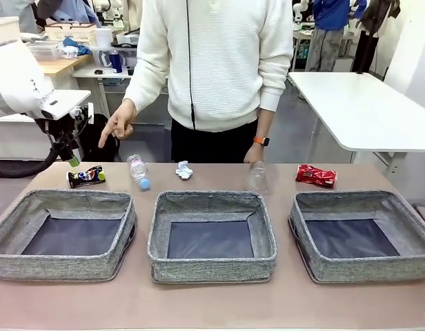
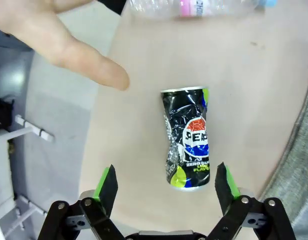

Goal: Sort the waste into the appropriate baskets.
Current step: Pick up the waste item pointed out by the person.

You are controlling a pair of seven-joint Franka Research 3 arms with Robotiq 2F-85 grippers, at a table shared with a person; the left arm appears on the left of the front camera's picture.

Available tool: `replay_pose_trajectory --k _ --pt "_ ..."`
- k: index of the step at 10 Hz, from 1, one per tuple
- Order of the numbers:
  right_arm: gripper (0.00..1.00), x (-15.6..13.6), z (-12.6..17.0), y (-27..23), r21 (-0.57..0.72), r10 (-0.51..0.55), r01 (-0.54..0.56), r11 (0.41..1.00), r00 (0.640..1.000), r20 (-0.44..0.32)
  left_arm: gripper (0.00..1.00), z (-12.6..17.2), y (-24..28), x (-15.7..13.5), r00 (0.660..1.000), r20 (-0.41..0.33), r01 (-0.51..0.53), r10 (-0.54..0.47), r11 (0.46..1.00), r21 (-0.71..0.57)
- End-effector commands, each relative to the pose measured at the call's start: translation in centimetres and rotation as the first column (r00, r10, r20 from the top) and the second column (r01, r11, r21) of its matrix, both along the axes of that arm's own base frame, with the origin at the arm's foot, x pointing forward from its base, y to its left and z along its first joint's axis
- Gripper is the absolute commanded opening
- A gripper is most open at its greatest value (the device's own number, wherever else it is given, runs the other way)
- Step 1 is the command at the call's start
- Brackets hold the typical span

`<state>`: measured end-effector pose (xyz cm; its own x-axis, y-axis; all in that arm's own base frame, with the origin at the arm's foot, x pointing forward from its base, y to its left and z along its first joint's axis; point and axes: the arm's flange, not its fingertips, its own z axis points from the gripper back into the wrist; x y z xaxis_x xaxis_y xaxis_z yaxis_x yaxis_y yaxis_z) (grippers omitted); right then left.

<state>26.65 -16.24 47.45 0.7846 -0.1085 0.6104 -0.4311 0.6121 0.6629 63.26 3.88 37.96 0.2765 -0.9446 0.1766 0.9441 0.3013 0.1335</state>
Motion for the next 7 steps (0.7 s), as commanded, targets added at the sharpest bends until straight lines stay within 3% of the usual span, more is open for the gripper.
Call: replay_pose_trajectory --k 1,4,7 --pt "1.00 0.3 0.2 -0.1 0.010 0.007 -0.008 1.000 0.999 0.032 1.00 -1.4 1.0 0.9 0.996 -0.091 0.010 -0.010 1.000 -0.003" --pt "1.00 0.3 0.2 -0.1 0.010 0.007 -0.008 1.000 0.999 0.032 1.00 -4.7 0.7 2.5 0.982 -0.184 0.031 -0.038 0.999 -0.039" --pt "1.00 0.3 0.2 -0.1 0.010 0.007 -0.008 1.000 0.999 0.032 1.00 -6.8 0.5 3.9 0.976 -0.214 0.028 -0.040 0.998 -0.059"
